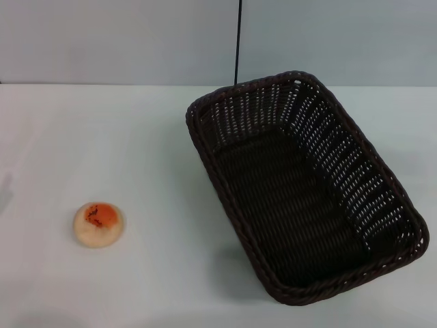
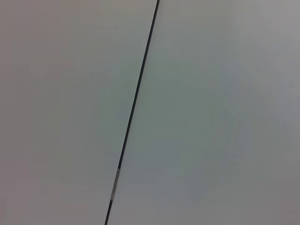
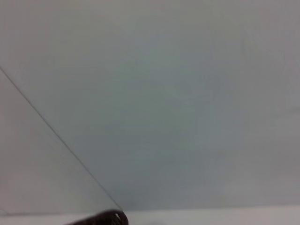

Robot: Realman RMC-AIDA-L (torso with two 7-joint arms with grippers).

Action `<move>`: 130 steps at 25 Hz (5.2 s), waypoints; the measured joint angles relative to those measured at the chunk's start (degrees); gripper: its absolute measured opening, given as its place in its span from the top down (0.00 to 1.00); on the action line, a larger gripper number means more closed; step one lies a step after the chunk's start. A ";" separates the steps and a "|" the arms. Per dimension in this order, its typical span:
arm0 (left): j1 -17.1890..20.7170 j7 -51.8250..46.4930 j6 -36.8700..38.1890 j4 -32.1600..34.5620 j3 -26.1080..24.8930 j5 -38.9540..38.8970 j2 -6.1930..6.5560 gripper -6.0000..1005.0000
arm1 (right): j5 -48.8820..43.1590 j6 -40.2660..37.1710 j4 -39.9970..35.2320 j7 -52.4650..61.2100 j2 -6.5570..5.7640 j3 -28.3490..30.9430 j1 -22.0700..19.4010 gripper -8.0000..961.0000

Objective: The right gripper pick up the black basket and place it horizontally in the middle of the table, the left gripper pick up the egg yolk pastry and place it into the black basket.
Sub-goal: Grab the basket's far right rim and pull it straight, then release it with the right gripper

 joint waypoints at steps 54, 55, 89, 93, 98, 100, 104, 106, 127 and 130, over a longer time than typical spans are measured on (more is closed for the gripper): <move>-0.75 3.79 -8.08 -5.81 0.03 0.37 -0.46 0.16 | -32.31 13.96 32.14 13.74 3.57 -32.78 31.12 0.54; -0.73 3.79 -8.08 -5.81 0.03 0.37 -0.45 0.16 | -32.31 13.67 31.05 13.70 3.59 -32.79 30.75 0.55; 3.84 13.89 -2.76 -14.24 1.62 0.38 -0.67 0.16 | -23.00 12.41 24.00 -27.97 4.73 -48.14 38.80 0.80; 4.16 14.08 -2.80 -14.82 1.62 0.37 -0.68 0.16 | -22.27 15.50 24.06 -28.69 4.78 -50.80 38.58 0.80; 4.18 13.99 -3.13 -14.95 1.62 0.37 -0.70 0.16 | -19.75 17.76 25.34 -28.67 4.90 -51.16 38.13 0.80; 4.08 14.00 -3.23 -14.99 1.60 0.37 -0.70 0.16 | -18.28 18.75 25.64 -28.89 4.90 -51.21 37.80 0.80; 3.56 14.00 -3.34 -15.02 1.54 0.37 -0.62 0.16 | -15.19 20.26 27.12 -30.03 4.90 -51.49 37.62 0.79; 3.38 14.03 -3.37 -15.02 1.58 0.37 -0.59 0.16 | -14.55 21.07 27.96 -30.36 4.92 -52.53 37.70 0.79; 3.32 13.97 -3.17 -14.32 1.62 0.38 -0.41 0.18 | -12.07 27.12 22.71 -30.39 5.18 -61.64 33.63 0.55; 3.32 13.55 -3.11 -13.52 3.25 0.51 -0.24 0.18 | -10.38 27.42 18.41 -29.75 5.12 -61.01 30.80 0.43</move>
